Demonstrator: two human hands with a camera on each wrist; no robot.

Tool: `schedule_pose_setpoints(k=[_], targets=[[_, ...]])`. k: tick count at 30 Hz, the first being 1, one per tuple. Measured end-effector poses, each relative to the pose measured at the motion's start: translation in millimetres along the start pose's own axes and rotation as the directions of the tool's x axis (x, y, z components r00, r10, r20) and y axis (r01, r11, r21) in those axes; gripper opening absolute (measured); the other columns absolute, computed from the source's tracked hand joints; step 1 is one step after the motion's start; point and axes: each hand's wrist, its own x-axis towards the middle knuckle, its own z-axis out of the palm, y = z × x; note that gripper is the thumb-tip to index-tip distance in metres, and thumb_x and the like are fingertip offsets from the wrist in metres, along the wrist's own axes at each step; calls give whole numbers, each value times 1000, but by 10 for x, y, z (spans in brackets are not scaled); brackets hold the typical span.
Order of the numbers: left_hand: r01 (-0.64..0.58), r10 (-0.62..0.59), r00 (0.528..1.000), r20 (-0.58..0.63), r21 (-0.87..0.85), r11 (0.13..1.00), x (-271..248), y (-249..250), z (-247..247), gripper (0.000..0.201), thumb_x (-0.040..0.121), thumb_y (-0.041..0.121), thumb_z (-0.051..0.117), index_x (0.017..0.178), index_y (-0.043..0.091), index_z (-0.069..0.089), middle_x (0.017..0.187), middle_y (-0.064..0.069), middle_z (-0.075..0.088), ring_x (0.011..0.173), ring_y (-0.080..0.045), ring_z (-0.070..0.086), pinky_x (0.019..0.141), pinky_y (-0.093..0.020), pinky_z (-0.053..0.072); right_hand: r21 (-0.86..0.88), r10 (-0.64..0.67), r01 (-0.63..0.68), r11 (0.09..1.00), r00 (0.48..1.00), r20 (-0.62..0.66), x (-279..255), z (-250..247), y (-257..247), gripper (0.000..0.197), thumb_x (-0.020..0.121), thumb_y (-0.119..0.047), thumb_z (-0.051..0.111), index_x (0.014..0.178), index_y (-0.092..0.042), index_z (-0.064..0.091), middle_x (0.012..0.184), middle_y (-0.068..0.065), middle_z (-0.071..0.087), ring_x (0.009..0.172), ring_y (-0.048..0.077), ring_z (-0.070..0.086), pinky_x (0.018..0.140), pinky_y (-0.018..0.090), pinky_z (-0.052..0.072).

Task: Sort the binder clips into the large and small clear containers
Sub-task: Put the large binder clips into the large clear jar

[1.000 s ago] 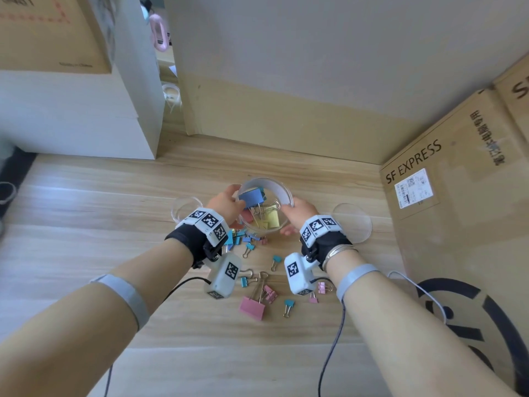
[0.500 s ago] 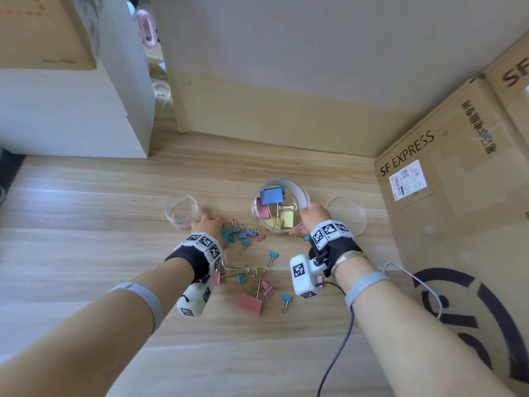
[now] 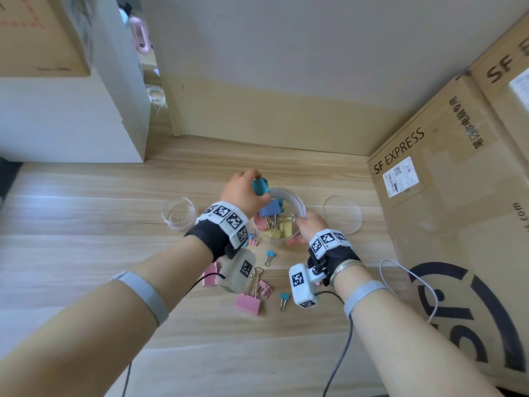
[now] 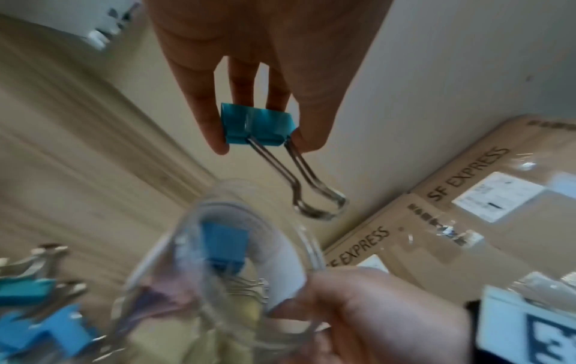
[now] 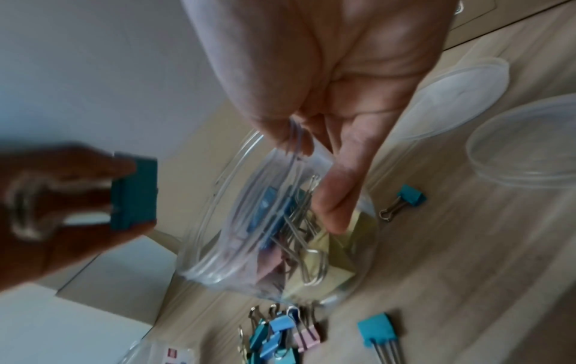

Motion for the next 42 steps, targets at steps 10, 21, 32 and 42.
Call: schedule_pose_setpoints(k=[10, 21, 32, 42], targets=[[-119, 101, 979, 175, 96, 988, -38, 62, 240, 41, 77, 20, 70, 116, 16, 57, 116, -9, 58, 103, -27, 57, 85, -33, 48, 34, -14, 13, 999, 1000, 24, -71, 70, 22, 18, 94, -12, 38, 92, -10, 56, 78, 9, 57, 98, 41, 64, 77, 41, 48], [121, -199, 951, 236, 310, 943, -247, -470, 2, 30, 85, 10, 55, 114, 12, 53, 114, -10, 59, 97, -26, 60, 82, -33, 50, 153, -28, 26, 988, 1000, 11, -71, 60, 67, 11, 96, -8, 41, 99, -8, 51, 90, 15, 57, 67, 25, 58, 69, 34, 57], [-22, -370, 819, 438, 669, 743, -735, -980, 372, 54, 74, 20, 74, 120, 21, 46, 127, -8, 40, 121, -34, 33, 95, -47, 46, 158, -58, 55, 986, 998, 13, -116, 181, 123, 31, 96, -7, 39, 123, 4, 49, 118, 28, 60, 72, 27, 58, 60, 32, 54], [4, -256, 896, 363, 569, 823, -642, -805, 238, 50, 77, 23, 66, 124, 28, 51, 124, -2, 47, 119, -28, 36, 94, -40, 47, 157, -36, 36, 987, 999, -1, -113, 105, 239, 32, 96, -6, 40, 125, 5, 48, 116, 28, 60, 79, 29, 58, 63, 34, 56]])
